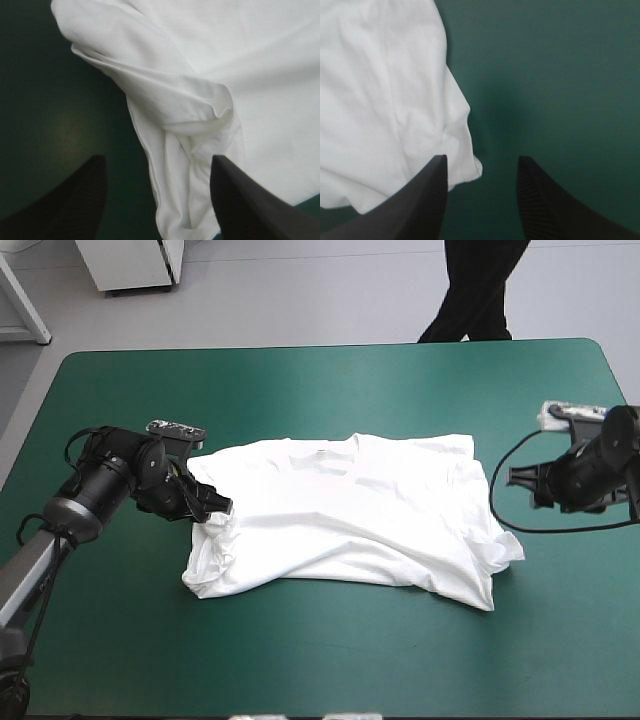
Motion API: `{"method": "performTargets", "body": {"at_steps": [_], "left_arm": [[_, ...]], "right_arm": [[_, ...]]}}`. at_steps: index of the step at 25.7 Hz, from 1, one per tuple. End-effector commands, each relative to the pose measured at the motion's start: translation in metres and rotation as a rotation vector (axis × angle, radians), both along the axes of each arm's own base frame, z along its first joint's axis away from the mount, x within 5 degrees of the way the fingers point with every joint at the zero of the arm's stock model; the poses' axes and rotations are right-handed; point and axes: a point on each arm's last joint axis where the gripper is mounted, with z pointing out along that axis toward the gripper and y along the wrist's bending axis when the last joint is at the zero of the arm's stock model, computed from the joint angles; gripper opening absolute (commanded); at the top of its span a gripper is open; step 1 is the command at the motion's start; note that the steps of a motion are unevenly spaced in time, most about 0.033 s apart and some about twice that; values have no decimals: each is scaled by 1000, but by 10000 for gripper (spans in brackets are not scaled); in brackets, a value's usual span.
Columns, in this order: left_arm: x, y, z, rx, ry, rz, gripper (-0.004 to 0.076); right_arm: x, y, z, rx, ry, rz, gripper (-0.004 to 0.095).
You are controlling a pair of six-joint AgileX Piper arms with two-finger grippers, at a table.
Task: Fold the cloth
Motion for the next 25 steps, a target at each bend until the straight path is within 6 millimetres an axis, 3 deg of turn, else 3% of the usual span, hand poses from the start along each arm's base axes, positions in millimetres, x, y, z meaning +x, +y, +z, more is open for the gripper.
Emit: {"method": "performTargets", "body": {"at_steps": [1, 5, 15, 21, 23, 25], "left_arm": [[-3, 0, 21, -28, -90, 2, 439], [-2, -1, 21, -32, -102, 2, 436], [-2, -1, 21, -30, -103, -4, 436], [-2, -1, 21, -32, -107, -2, 436], [-2, -1, 21, -32, -107, -2, 436], [-2, -1, 21, -32, -107, -2, 436]], "right_arm": [[-8, 1, -23, 28, 24, 23, 434], [-12, 5, -55, 82, 47, 8, 434], [-17, 5, -100, 87, 12, -37, 431], [-5, 4, -133, 101, 98, -50, 408], [-2, 5, -140, 109, 128, -54, 362], [-2, 6, -143, 123, 144, -61, 134]]}}
